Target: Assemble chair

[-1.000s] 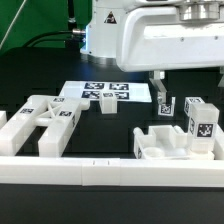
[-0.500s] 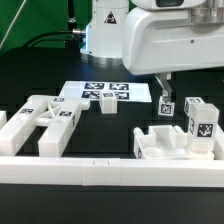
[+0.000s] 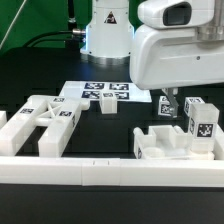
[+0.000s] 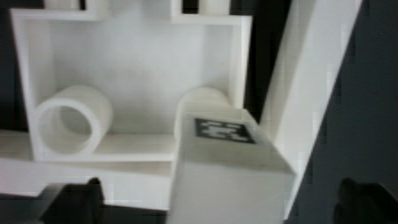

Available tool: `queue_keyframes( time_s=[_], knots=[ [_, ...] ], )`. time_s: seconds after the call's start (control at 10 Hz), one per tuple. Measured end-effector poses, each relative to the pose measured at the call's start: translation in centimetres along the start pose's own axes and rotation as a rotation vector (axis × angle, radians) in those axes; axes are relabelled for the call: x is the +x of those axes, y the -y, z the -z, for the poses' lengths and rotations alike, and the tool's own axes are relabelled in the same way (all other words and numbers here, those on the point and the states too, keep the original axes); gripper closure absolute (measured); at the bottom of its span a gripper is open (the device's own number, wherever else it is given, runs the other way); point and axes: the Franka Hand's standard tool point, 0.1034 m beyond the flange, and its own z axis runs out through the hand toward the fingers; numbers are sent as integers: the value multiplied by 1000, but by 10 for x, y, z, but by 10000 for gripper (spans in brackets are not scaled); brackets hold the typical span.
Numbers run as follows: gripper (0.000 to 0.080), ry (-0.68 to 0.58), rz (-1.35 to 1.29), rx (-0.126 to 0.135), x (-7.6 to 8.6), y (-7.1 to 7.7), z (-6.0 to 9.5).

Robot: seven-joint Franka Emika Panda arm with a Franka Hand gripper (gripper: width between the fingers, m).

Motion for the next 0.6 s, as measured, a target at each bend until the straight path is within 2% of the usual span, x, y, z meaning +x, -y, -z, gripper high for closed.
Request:
queue_keyframes(
  time_s=[0.2,0.3,0.4,0.5,0.6],
  knots=[
    [150,5,4,0,-1,2,-3],
    [247,5,4,0,-1,2,-3],
    [247,5,3,0,-1,2,-3],
    [431,5,3,0,-1,2,-3],
    [514,5,3,0,-1,2,-3]
  ],
)
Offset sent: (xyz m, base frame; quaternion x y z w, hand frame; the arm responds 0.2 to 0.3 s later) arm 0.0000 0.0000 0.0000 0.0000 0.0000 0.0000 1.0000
